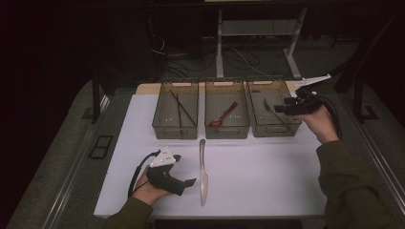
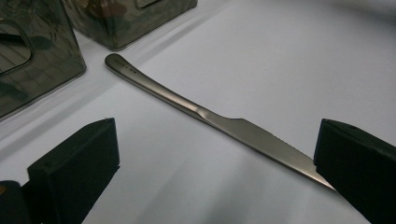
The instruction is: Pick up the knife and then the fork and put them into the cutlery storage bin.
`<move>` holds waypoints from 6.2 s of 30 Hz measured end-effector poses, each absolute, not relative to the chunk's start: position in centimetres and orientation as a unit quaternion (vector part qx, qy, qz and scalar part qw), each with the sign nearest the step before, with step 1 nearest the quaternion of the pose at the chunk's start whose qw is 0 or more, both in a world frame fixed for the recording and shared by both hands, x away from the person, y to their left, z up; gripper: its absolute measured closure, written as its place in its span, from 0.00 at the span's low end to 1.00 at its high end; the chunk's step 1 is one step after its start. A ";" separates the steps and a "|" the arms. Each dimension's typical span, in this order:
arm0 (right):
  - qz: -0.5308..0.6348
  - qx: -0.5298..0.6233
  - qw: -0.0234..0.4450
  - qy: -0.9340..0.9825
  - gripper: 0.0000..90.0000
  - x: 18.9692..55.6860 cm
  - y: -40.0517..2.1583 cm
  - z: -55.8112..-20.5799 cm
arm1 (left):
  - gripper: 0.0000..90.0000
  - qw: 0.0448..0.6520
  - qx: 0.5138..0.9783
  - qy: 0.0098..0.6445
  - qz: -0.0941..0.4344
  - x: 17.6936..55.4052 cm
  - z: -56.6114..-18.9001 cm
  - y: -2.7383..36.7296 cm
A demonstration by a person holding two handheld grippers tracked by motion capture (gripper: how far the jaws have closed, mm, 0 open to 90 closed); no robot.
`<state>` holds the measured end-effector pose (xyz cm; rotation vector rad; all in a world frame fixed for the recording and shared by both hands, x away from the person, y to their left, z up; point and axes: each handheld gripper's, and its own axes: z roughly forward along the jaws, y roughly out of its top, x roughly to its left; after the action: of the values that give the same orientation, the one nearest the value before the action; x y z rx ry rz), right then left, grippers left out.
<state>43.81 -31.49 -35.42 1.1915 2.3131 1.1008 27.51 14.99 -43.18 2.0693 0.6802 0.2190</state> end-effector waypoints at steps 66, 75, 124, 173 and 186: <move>0.458 0.346 0.122 0.810 0.20 27.6 -29.5 -43.9 | 0.99 0.328 0.911 0.242 0.058 26.3 -43.9 10.9; 0.459 0.344 0.124 0.810 0.20 27.6 -29.5 -43.8 | 0.99 0.325 0.903 0.273 0.071 27.4 -43.9 12.8; 0.464 0.349 0.111 0.807 0.20 27.7 -29.5 -43.8 | 0.88 0.383 0.888 0.246 0.061 32.9 -45.1 9.5; 0.327 0.059 0.017 0.943 0.47 30.5 -19.8 -39.2 | 0.88 0.377 0.926 0.029 0.011 29.4 -38.9 0.6; 0.296 0.041 -0.005 0.954 0.83 30.1 -18.2 -39.7 | 0.88 0.370 0.929 0.012 0.016 29.4 -38.5 0.1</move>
<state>30.07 -18.20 -39.71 0.1290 3.0080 0.9336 29.44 0.05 -38.46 2.3831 0.0303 0.0403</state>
